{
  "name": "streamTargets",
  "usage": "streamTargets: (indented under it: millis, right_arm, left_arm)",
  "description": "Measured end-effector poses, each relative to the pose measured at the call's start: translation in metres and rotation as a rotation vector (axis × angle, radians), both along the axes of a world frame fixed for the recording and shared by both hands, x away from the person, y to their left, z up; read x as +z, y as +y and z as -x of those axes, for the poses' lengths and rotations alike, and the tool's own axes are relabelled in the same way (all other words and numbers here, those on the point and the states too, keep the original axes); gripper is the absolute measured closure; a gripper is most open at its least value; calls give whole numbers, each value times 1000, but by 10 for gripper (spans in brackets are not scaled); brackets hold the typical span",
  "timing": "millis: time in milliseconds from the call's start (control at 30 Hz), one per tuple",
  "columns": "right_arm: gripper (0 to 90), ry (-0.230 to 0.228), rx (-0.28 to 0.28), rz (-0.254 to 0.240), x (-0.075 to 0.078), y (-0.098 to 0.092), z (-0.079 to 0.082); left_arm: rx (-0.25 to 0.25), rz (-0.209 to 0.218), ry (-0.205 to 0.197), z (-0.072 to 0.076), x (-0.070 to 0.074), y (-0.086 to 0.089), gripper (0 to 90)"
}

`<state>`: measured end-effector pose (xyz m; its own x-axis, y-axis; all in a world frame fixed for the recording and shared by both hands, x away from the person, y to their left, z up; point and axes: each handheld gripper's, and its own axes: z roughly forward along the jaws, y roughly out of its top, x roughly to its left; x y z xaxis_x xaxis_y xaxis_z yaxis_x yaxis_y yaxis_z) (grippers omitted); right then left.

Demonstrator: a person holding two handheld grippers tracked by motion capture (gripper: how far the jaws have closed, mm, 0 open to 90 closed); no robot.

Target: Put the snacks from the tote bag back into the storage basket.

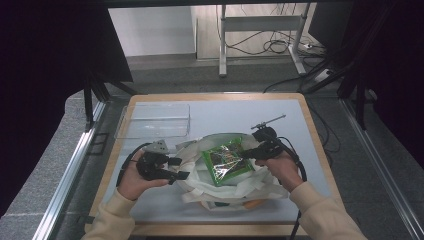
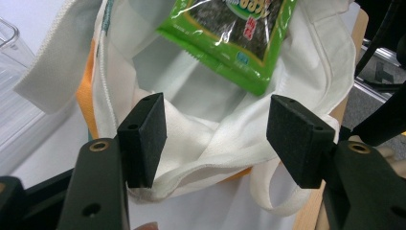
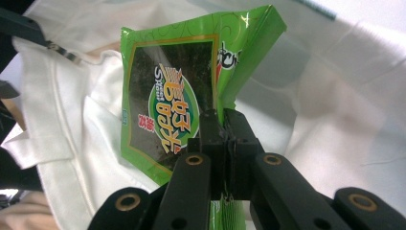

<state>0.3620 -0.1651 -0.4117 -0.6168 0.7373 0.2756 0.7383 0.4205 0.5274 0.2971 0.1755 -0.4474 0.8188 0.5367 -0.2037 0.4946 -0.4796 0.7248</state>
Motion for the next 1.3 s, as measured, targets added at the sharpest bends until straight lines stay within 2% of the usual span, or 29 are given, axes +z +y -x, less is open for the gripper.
streamTargets:
  millis: [100, 333, 533, 800, 867, 1133, 1300]
  right_arm:
    - [871, -30, 35, -4, 8, -2, 2]
    - [871, -71, 81, -5, 22, -4, 4]
    - [871, -137, 139, -22, 36, -7, 3]
    - [871, -169, 173, -17, 37, -8, 2]
    - [871, -172, 182, -15, 37, -8, 2]
    - [871, -202, 245, 1, 44, -2, 3]
    - [871, -221, 263, -1, 45, -2, 4]
  left_arm:
    - [-2, 0, -4, 0, 0, 0, 388]
    - [6, 10, -4, 0, 0, 1, 386]
    - [5, 15, -10, 0, 3, 4, 385]
    - [19, 25, -45, 1, 9, 7, 384]
    - [11, 41, -35, 0, 10, 7, 384]
    - [6, 20, -52, -1, 17, 3, 383]
    - [4, 10, -67, -1, 24, 0, 383]
